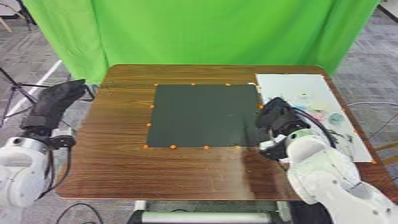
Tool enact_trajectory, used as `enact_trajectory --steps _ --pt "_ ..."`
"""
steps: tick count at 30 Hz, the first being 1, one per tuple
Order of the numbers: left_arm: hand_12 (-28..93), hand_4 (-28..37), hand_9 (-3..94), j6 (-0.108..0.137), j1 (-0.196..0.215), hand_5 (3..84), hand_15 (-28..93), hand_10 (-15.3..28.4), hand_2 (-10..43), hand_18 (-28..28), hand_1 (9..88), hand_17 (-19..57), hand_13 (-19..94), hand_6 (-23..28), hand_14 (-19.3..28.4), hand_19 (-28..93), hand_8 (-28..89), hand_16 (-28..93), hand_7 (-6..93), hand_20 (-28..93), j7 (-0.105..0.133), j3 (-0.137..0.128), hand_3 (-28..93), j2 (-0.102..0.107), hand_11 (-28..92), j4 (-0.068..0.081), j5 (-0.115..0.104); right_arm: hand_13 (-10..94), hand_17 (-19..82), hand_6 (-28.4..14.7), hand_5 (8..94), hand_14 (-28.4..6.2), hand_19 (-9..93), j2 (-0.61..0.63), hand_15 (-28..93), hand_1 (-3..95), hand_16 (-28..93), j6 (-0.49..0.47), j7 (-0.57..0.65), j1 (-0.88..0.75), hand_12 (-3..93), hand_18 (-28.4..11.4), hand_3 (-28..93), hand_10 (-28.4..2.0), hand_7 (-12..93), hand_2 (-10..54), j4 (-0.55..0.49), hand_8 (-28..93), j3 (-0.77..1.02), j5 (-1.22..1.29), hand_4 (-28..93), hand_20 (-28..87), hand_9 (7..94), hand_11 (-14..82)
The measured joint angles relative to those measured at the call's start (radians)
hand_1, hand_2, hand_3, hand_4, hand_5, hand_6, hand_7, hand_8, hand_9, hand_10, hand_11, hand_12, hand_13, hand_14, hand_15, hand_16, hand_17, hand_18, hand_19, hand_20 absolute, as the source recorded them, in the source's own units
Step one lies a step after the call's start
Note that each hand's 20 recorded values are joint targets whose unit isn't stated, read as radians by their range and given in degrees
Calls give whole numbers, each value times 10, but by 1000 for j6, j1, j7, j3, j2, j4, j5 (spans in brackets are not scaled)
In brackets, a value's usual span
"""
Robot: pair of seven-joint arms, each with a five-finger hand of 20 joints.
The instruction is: Arrange flowers
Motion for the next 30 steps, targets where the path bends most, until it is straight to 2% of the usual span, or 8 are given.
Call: enact_trajectory --steps 4,8,13,21,30 --pt "122 -214 354 -5 -25 415 121 143 25 109 248 14 274 66 167 72 -50 16 117 130 -14 4 606 16 139 5 0 937 694 -69 685 42 871 -47 654 641 202 -5 -6 135 312 -100 489 -112 413 -95 59 249 -119 8 147 482 924 372" --pt "121 -214 352 -10 -55 415 120 143 24 109 248 13 272 66 167 73 -50 15 117 130 -20 32 607 27 138 12 0 937 695 -68 685 43 872 -101 656 639 200 -12 -7 257 308 -101 491 -111 418 -95 127 248 -238 12 149 480 924 375" --pt "122 -213 352 -20 -80 414 118 143 23 109 248 11 271 66 167 73 -50 15 116 130 -26 59 608 31 138 17 2 937 696 -68 684 43 873 -183 659 639 198 -20 -6 349 302 -101 491 -110 422 -95 200 245 -312 21 151 478 925 379" --pt "123 -210 349 -33 -86 413 115 143 21 108 251 9 264 67 166 71 -49 16 114 129 -33 73 605 32 136 17 3 937 697 -66 682 42 876 -278 664 633 194 -36 -4 397 295 -100 496 -110 432 -95 257 239 -361 41 153 473 927 382" --pt "124 -204 344 -57 -85 410 102 142 17 104 252 4 254 67 163 63 -48 22 111 129 -57 77 604 31 133 16 11 937 698 -67 682 43 879 -327 665 634 192 -48 3 397 292 -102 497 -111 435 -95 296 232 -407 67 148 470 928 383"
